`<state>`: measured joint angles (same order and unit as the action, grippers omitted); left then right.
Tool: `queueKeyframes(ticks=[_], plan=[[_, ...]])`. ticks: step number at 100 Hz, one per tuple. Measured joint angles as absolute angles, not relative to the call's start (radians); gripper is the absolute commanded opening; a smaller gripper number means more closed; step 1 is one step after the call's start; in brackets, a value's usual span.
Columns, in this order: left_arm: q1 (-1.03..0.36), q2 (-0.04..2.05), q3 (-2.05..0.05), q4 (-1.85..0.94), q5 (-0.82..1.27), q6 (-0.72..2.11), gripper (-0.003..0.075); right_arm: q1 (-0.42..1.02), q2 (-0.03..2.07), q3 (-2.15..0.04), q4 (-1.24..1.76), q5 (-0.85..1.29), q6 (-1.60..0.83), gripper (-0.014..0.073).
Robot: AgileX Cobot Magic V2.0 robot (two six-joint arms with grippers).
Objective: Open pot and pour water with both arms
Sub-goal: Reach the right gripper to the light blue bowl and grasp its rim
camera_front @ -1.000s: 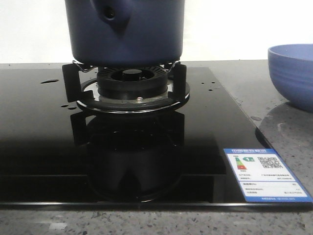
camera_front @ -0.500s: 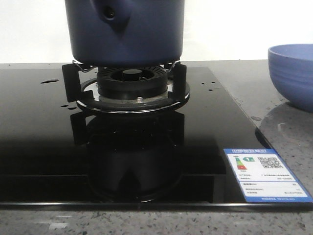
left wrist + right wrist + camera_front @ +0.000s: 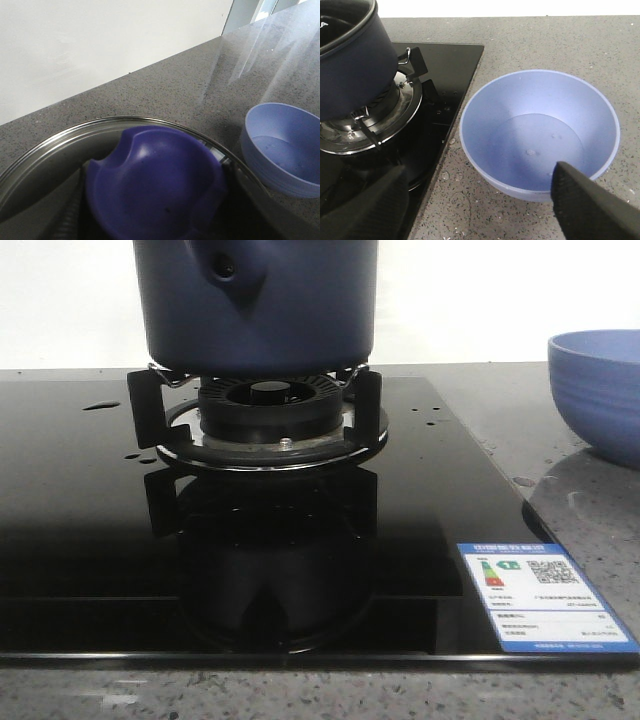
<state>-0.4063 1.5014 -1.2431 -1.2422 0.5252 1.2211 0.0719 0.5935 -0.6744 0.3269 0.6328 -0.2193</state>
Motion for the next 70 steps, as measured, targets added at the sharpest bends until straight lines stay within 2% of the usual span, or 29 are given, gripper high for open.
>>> queueKeyframes(ticks=[51,70], plan=[[-0.406,1.501,-1.254,-1.242,0.533,1.221,0.0347,0.072,0.593,-0.677,0.326,0.662,-0.219,0.0528],[-0.388,1.473,-1.285,-1.240,0.555,1.223,0.0347,0.072,0.644,-0.744,0.311,0.724,-0.219,0.0528]])
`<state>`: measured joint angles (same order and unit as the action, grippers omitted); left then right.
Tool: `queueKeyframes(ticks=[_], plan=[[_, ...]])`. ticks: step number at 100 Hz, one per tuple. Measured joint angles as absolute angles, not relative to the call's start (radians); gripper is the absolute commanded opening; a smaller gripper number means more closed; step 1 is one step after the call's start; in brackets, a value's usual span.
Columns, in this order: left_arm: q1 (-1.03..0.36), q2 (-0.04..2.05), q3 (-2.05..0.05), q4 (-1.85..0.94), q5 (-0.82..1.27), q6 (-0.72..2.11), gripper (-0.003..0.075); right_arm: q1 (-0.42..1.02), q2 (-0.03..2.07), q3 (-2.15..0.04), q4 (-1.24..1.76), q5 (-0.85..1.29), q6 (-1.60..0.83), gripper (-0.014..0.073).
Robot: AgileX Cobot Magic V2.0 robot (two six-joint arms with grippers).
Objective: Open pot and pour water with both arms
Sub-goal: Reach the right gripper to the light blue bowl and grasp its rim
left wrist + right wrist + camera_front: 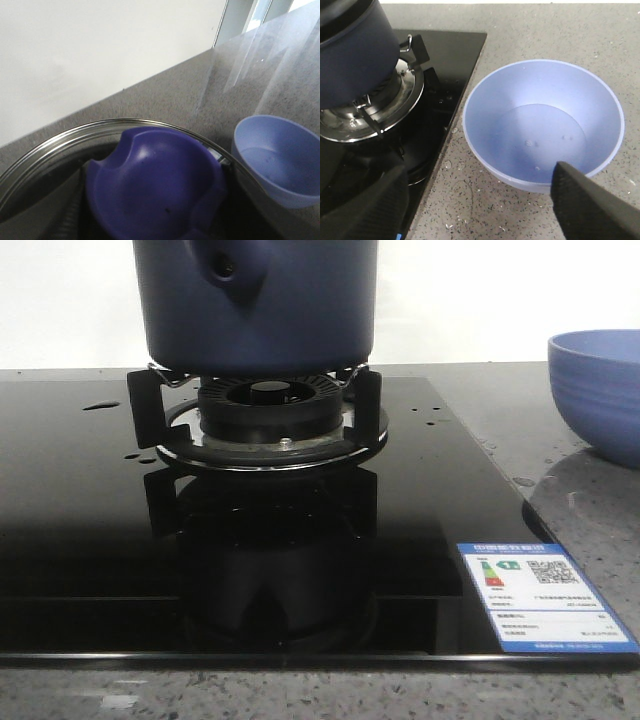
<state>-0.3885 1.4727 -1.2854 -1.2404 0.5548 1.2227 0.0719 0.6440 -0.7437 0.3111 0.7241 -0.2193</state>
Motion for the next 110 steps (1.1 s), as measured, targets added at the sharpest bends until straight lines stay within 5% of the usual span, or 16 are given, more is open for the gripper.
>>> queueKeyframes(ticks=[90,110], plan=[[0.096,1.355,-1.292,-1.227,0.744,1.226,0.0347,-0.127,1.441,-1.287,0.131,1.098,-0.140,0.0526],[0.120,1.355,-1.292,-1.227,0.744,1.226,0.0347,-0.127,1.537,-1.288,0.128,1.100,-0.141,0.0316]])
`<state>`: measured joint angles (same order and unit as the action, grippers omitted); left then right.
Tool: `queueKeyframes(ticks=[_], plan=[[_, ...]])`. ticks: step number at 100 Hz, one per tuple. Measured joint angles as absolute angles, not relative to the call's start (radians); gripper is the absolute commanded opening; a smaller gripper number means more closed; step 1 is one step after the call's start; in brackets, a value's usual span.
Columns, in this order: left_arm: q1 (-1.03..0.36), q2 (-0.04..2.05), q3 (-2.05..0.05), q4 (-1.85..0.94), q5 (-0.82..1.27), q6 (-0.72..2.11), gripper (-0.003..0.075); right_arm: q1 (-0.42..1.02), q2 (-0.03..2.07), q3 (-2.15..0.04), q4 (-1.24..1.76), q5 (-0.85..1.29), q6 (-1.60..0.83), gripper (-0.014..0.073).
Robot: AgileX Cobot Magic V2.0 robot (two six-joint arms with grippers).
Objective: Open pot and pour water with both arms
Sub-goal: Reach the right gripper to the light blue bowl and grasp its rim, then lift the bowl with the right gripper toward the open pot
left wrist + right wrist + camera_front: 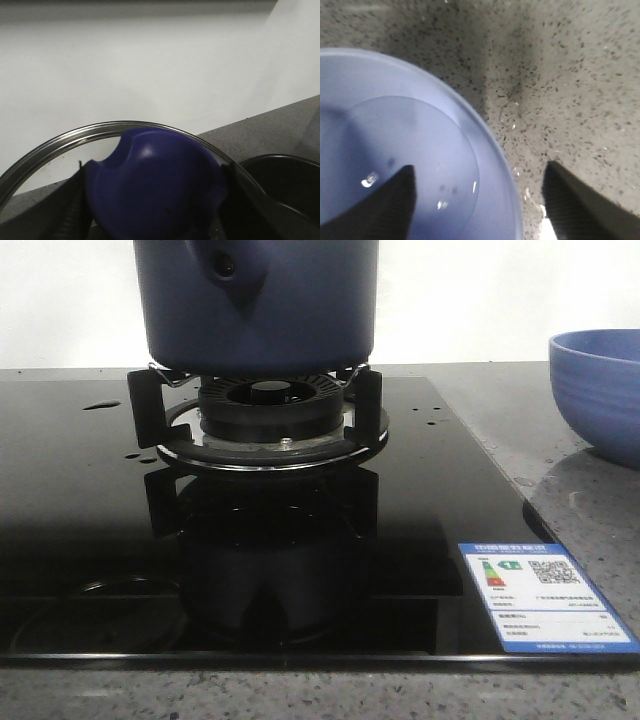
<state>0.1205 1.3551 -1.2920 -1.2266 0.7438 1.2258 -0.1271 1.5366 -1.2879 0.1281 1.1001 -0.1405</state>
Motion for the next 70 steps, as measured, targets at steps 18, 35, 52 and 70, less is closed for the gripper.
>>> queueKeyframes(ticks=[18,35,52,70], plan=[[0.120,1.355,-1.292,-1.227,0.750,1.226,0.0347,-0.127,1.561,-1.288,0.125,1.098,-0.141,0.0035],[0.120,1.355,-1.292,-1.227,0.752,1.226,0.0347,-0.127,1.566,-1.292,0.128,1.104,-0.141,-0.0074],[0.120,1.355,-1.292,-1.227,0.754,1.226,0.0347,-0.127,1.566,-1.307,0.139,1.110,-0.139,-0.0074],[0.120,1.355,-1.292,-1.227,0.754,1.226,0.0347,-0.125,1.566,-1.410,0.171,1.180,-0.139,-0.0074]])
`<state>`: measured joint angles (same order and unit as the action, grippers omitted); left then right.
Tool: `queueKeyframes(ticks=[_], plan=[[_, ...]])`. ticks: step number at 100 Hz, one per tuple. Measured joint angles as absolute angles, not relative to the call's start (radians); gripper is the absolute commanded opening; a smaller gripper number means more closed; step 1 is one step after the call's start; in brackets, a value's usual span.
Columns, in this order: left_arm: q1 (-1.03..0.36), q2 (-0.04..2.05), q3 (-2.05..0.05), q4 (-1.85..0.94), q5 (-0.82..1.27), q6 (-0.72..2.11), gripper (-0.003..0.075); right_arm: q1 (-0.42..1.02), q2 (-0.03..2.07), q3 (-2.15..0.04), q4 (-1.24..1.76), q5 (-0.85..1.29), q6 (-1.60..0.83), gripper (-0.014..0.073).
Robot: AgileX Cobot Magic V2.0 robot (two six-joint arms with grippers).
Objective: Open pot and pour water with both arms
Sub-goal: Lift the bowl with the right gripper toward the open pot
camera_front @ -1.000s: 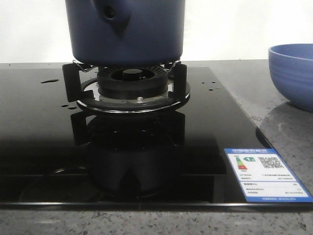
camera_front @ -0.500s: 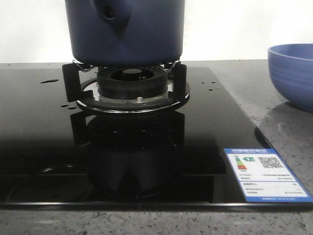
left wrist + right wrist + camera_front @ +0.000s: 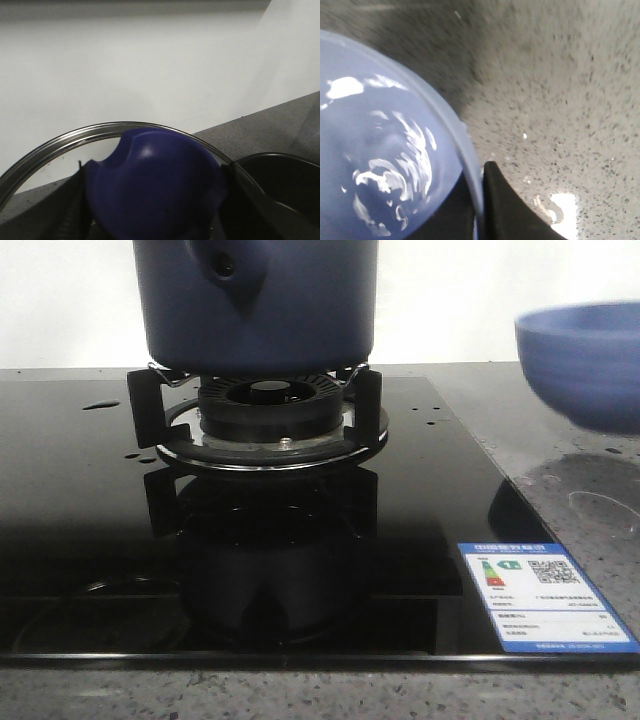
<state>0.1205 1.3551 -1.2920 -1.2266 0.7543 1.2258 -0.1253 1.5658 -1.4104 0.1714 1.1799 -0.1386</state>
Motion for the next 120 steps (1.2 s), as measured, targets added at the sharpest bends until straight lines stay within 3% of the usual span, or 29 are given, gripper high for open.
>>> queueKeyframes(ticks=[31,70,120], plan=[[0.120,1.355,-1.292,-1.227,0.752,1.226,0.0347,-0.044,1.572,-1.719,0.259,1.250,-0.137,-0.0074],[0.120,1.355,-1.292,-1.227,0.743,1.226,0.0347,0.175,1.719,-2.024,0.335,1.268,-0.102,-0.0074],[0.120,1.355,-1.292,-1.227,0.739,1.226,0.0347,0.344,1.807,-2.045,0.395,0.945,-0.166,-0.0043]])
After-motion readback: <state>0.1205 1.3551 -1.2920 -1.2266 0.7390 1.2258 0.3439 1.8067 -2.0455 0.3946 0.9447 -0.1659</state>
